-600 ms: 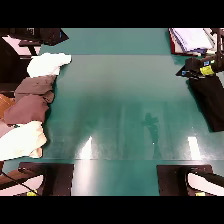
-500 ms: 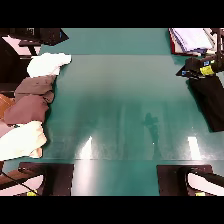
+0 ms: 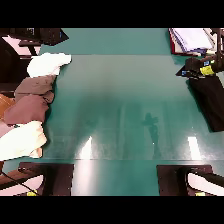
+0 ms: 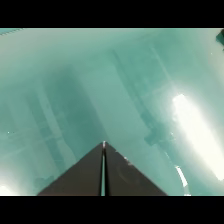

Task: Fold the shirts.

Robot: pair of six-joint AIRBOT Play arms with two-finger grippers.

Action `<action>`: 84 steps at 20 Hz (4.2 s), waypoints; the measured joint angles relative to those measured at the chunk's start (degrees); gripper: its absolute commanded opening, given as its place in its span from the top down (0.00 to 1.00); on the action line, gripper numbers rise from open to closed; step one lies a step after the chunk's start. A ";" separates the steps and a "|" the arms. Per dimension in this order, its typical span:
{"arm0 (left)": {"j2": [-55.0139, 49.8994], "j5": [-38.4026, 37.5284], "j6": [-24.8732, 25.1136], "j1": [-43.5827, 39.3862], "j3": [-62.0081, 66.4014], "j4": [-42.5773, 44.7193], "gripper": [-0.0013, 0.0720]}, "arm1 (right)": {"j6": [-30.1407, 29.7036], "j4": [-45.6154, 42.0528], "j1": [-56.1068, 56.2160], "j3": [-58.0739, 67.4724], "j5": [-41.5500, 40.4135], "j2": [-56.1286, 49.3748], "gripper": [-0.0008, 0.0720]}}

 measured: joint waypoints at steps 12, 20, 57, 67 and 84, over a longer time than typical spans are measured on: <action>-4.76 9.11 -0.04 0.81 0.00 24.65 0.19 | 0.00 0.02 0.00 0.02 -0.35 0.00 0.96; -23.74 18.64 -5.03 12.83 -0.02 33.77 0.19 | 0.00 0.09 0.00 0.00 -0.59 0.00 0.96; 5.35 -2.01 0.66 -15.61 -3.43 22.45 0.67 | 0.02 0.37 0.02 24.83 3.78 4.26 0.96; -1.01 3.10 -0.17 -13.46 -14.38 17.68 0.18 | 0.02 0.42 0.02 23.17 3.78 6.56 0.96; -22.73 11.76 3.82 5.66 -25.94 -9.11 0.81 | 0.07 0.46 0.04 19.23 5.62 4.59 0.96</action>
